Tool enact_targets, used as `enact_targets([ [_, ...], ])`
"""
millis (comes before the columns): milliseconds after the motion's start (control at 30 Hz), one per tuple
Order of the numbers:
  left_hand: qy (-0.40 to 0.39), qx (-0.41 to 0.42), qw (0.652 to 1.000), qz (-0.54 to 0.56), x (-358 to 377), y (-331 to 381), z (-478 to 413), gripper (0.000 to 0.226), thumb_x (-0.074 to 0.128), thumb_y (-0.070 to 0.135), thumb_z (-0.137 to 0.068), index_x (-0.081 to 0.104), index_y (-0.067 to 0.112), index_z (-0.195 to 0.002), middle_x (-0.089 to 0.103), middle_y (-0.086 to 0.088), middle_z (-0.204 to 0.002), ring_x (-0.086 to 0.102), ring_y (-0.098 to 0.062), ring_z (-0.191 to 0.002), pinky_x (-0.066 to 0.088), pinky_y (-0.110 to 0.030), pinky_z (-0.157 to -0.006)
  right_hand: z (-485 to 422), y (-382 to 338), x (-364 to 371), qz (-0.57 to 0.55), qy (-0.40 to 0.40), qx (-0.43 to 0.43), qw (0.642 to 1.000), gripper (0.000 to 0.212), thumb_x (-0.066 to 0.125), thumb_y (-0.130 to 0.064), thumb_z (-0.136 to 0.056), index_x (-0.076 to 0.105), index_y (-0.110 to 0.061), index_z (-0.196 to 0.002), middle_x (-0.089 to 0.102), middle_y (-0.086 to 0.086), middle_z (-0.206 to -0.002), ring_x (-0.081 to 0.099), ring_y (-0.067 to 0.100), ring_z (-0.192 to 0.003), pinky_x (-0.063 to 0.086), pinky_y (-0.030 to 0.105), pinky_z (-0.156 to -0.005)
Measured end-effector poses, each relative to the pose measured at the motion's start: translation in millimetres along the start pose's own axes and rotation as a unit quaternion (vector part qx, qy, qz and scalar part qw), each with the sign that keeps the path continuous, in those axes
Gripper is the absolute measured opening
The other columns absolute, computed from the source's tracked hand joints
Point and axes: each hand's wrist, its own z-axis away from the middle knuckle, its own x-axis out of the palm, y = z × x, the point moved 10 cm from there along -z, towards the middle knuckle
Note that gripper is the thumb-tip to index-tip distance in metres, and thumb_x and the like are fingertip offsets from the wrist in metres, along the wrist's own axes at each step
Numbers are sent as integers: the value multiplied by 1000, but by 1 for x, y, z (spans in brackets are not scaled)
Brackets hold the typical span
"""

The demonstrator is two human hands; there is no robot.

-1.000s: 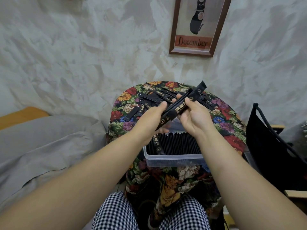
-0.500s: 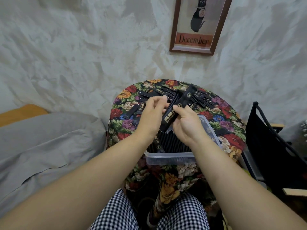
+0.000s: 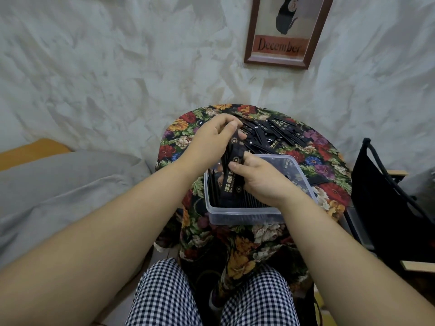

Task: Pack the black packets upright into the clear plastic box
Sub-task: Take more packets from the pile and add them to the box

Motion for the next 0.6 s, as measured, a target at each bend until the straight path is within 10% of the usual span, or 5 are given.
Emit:
enact_targets([
  [67, -18, 0, 1000, -17, 3, -2, 2, 16, 41, 25, -100, 55, 32, -96, 71, 9, -90, 65, -32, -77, 57, -39, -53, 1, 1, 0, -7, -3, 10, 1000, 17, 42, -12, -100, 55, -9, -111, 66, 8, -100, 63, 22, -93, 49, 41, -91],
  [200, -54, 27, 996, -62, 10, -5, 3, 11, 52, 26, -96, 58, 28, -105, 68, 9, -97, 64, -3, -90, 51, -29, -85, 1, -2, -5, 24, -1, 20, 1000, 31, 49, -23, -97, 52, -1, -118, 67, 15, -105, 63, 32, -103, 46, 50, -99],
  [300, -73, 37, 990, -112, 14, -2, 4, 18, 52, 25, -96, 61, 25, -112, 60, 20, -86, 55, 13, -70, 43, -12, -67, 0, -10, -8, -30, -5, 12, 999, 20, 40, -12, -101, 50, -6, -117, 68, 10, -100, 69, 18, -89, 57, 31, -78],
  [433, -53, 7, 996, -73, 5, -7, 4, 32, 47, 28, -98, 53, 29, -129, 59, 14, -114, 54, 0, -104, 42, -14, -86, -4, -13, -21, -60, 23, 22, 998, 17, 38, -9, -101, 53, -11, -109, 68, 5, -85, 68, 15, -72, 59, 32, -67],
  [600, 18, -35, 979, -202, -30, -56, 22, 25, 55, 29, -93, 58, 20, -116, 59, 5, -104, 55, -11, -94, 47, -31, -86, -2, 4, -70, 31, 124, 106, 986, 13, 45, -15, -100, 54, -6, -102, 71, 12, -92, 67, 27, -76, 54, 45, -68],
])
